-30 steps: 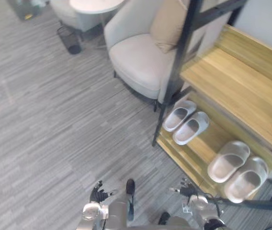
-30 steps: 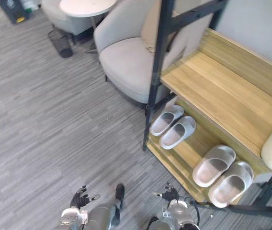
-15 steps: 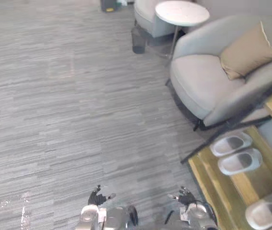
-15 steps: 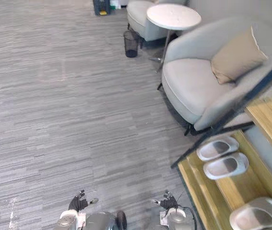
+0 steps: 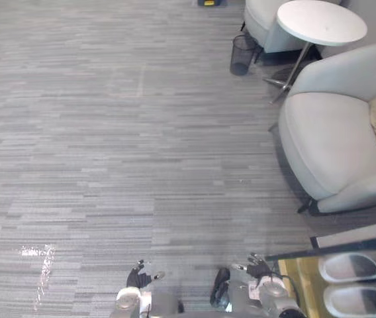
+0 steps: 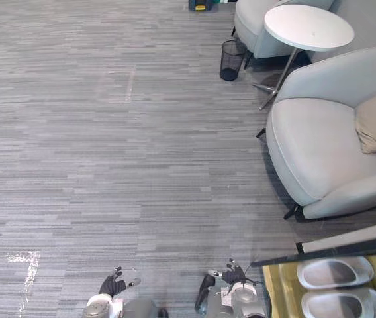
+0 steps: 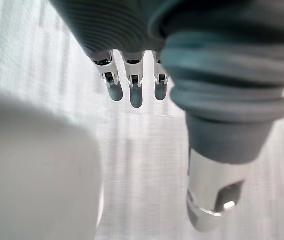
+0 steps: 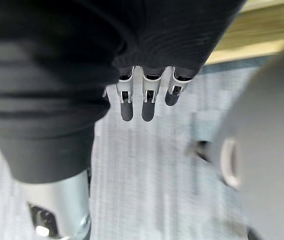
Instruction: Organize the slippers on the shoe rack
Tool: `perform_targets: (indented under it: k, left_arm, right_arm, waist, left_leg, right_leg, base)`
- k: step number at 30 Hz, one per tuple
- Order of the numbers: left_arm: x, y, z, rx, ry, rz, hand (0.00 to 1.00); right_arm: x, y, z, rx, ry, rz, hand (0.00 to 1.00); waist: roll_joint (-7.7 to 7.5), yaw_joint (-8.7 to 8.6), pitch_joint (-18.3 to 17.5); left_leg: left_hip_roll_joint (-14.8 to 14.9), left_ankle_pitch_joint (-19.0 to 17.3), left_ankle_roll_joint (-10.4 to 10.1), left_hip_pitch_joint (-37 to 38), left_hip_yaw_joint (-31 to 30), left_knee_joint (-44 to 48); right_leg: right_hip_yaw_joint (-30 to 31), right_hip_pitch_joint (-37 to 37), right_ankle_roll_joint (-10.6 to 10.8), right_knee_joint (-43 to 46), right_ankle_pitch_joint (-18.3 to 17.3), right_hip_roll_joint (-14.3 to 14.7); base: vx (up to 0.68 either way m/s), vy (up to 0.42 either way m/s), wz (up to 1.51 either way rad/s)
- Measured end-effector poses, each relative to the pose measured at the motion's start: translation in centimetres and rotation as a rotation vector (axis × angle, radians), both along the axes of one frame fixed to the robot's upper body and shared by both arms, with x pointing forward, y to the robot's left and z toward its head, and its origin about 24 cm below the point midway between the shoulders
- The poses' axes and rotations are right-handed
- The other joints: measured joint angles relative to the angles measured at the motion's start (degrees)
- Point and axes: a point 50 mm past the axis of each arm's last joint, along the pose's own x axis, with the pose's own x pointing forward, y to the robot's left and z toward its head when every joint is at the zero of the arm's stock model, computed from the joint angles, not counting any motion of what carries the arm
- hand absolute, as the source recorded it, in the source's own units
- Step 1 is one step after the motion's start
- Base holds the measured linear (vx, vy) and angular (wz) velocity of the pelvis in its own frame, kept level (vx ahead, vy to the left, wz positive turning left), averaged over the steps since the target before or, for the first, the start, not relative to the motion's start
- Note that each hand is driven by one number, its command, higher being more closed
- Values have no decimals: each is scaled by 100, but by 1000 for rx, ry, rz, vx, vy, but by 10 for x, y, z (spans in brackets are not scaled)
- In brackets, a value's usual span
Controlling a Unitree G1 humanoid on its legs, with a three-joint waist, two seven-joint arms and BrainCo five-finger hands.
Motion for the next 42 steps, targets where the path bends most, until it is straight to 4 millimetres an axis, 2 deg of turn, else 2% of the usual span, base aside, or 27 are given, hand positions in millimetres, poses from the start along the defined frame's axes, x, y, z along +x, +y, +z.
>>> perform_targets:
  k: [3,5,6,7,8,10,11,12,14,16,17,19,20,22,23,24,26,28,29,30,31,32,34,36,38,40,42]
  left_arm:
    - [8,-1,4,-6,-31,10,0]
    - [13,2,6,2,-45,20,0]
    - [15,3,7,9,-49,15,0]
    - [14,1,6,5,-45,12,0]
    - [15,3,6,10,-44,13,0]
    - [14,19,8,47,-41,43,0]
    - [16,24,9,62,-47,60,0]
    - [16,25,9,64,-45,72,0]
    - [9,26,5,61,-21,91,0]
    - [6,29,4,69,-2,94,0]
    - [1,32,2,85,16,109,0]
    - [-4,34,1,86,28,125,0]
    - [-6,33,0,84,33,126,0]
    - [-8,29,-1,74,40,127,0]
    - [-8,28,-2,70,42,126,0]
    - [-6,25,-3,62,44,123,0]
    - [-8,21,-4,52,52,123,0]
    - [-10,18,-6,44,59,126,0]
    - [-13,15,-8,36,72,126,0]
    - [-15,13,-9,29,80,126,0]
    - [-15,10,-10,17,82,135,0]
    - [-13,11,-9,11,75,157,0]
    - [-9,13,-6,11,53,169,0]
    - [-3,15,-2,17,24,168,0]
    - [5,24,4,38,-21,175,0]
    - [18,30,12,47,-76,189,0]
    - [25,31,17,49,-109,187,0]
  right_arm:
    - [5,-7,3,-3,-18,-49,0]
    - [3,-5,2,5,-16,-70,0]
    - [3,-5,2,5,-15,-73,0]
    - [1,-8,2,-4,-11,-75,0]
    - [0,-7,1,-4,-4,-77,0]
    - [7,9,2,33,-22,-65,0]
    - [11,13,3,44,-31,-60,0]
    - [13,15,4,47,-35,-58,0]
    - [12,18,3,54,-33,-49,0]
    - [11,23,3,60,-29,-24,0]
    - [11,25,3,61,-27,-4,0]
    - [11,26,3,62,-28,1,0]
    - [10,25,2,60,-25,1,0]
    - [11,25,2,59,-26,3,0]
    - [13,26,4,59,-35,5,0]
    - [14,25,4,58,-36,4,0]
    - [13,24,4,56,-33,2,0]
    - [11,19,3,48,-31,-6,0]
    - [11,13,4,33,-33,-11,0]
    - [12,12,4,33,-33,-12,0]
    - [12,11,4,26,-34,-6,0]
    - [12,9,4,17,-33,0,0]
    - [9,15,2,28,-19,11,0]
    - [10,20,2,39,-20,10,0]
    - [13,21,4,35,-26,15,0]
    - [23,22,8,28,-51,17,0]
    - [28,23,11,26,-68,20,0]
  waist:
    - [-67,17,41]
    - [-159,17,95]
    - [-192,21,112]
    - [-126,26,82]
    - [-132,83,117]
    - [-479,137,113]
    - [-562,188,123]
    - [-558,246,122]
    - [-556,280,123]
    - [-548,239,132]
    - [-510,213,155]
    - [-505,172,159]
    - [-499,150,166]
    - [-440,96,201]
    - [-427,21,207]
    - [-428,-37,209]
    - [-461,-39,194]
    - [-490,-98,152]
    - [-303,-99,69]
    - [-240,-95,38]
    - [-140,-101,51]
    - [-27,-74,76]
    - [53,22,111]
    - [-101,24,196]
    - [-283,101,262]
    - [-467,221,370]
    - [-531,345,407]
  left_leg:
    - [110,-27,25,-418,147,-490]
    - [-12,133,121,-648,354,-1857]
    - [-89,419,161,-698,451,-2420]
    - [-160,1151,203,-766,528,-3271]
    - [-223,1579,384,-821,504,-3339]
    - [-570,1404,472,-833,513,-3421]
    - [-660,1185,532,-838,500,-3293]
    - [-691,1011,551,-799,476,-3167]
    - [-849,592,562,-364,417,-3103]
    - [-936,375,619,-12,285,-3099]
    - [-969,287,687,242,182,-3179]
    - [-1037,198,726,618,66,-3398]
    - [-1062,195,726,802,14,-3510]
    - [-1065,164,715,1203,-139,-3843]
    - [-1059,159,704,1307,-252,-3971]
    - [-1053,136,638,1445,-397,-4112]
    - [-1075,2,427,1715,-613,-4250]
    - [-1035,-358,270,2005,-1026,-4190]
    - [-882,-424,197,2018,-1172,-4004]
    - [-808,-420,189,1891,-1160,-3732]
    - [-617,-363,98,1424,-1004,-2655]
    - [-303,-90,-134,988,-751,-1490]
    - [326,63,-51,437,-268,190]
    - [438,-48,86,47,-8,657]
    - [266,-156,138,-531,101,275]
    - [-135,-112,169,-1077,-39,-1026]
    - [-475,578,142,-1335,-464,-2717]
  right_leg:
    - [-155,406,58,-341,35,-122]
    - [-408,660,229,-515,39,-326]
    - [-514,732,392,-519,-10,-418]
    - [-619,821,700,-522,-138,-416]
    - [-629,906,955,-523,-292,-469]
    - [-673,930,983,-495,-191,-750]
    - [-645,921,1022,-292,-177,-894]
    - [-591,846,1045,82,-185,-1019]
    - [-191,358,1302,1974,36,-1615]
    - [194,-239,934,3728,38,-1813]
    - [364,-614,845,4453,-135,-1724]
    - [327,-995,777,4526,-373,-1548]
    - [219,-1155,744,4289,-510,-1463]
    - [13,-1516,734,2972,-591,-1088]
    - [10,-1654,737,2249,-518,-894]
    - [122,-1782,748,1271,-172,-639]
    - [389,-1854,703,325,410,-389]
    - [598,-1872,228,797,799,-363]
    - [415,-1870,188,1151,407,-347]
    - [344,-1867,180,1261,261,-336]
    - [222,-1732,181,1315,-9,-280]
    - [129,-1479,120,1213,-131,-152]
    - [145,-854,41,895,-302,118]
    - [178,-225,87,489,-376,129]
    - [229,327,115,-26,-366,55]
    - [259,604,170,-252,-336,-177]
    - [280,816,421,-300,-416,-399]
  base:
    - [286,1,18]
    - [285,145,44]
    - [369,260,60]
    - [326,257,55]
    - [387,307,58]
    - [376,268,47]
    - [369,252,27]
    - [367,285,13]
    - [334,301,13]
    - [342,204,35]
    - [370,142,41]
    - [351,86,42]
    - [389,75,40]
    - [422,37,41]
    - [486,-32,62]
    - [438,-66,71]
    - [509,-137,80]
    - [684,-240,104]
    - [614,-211,79]
    - [604,-209,64]
    - [585,-224,36]
    - [582,-210,17]
    - [572,-120,-19]
    - [519,-71,-2]
    - [511,10,-4]
    - [507,168,-21]
    - [493,272,-37]
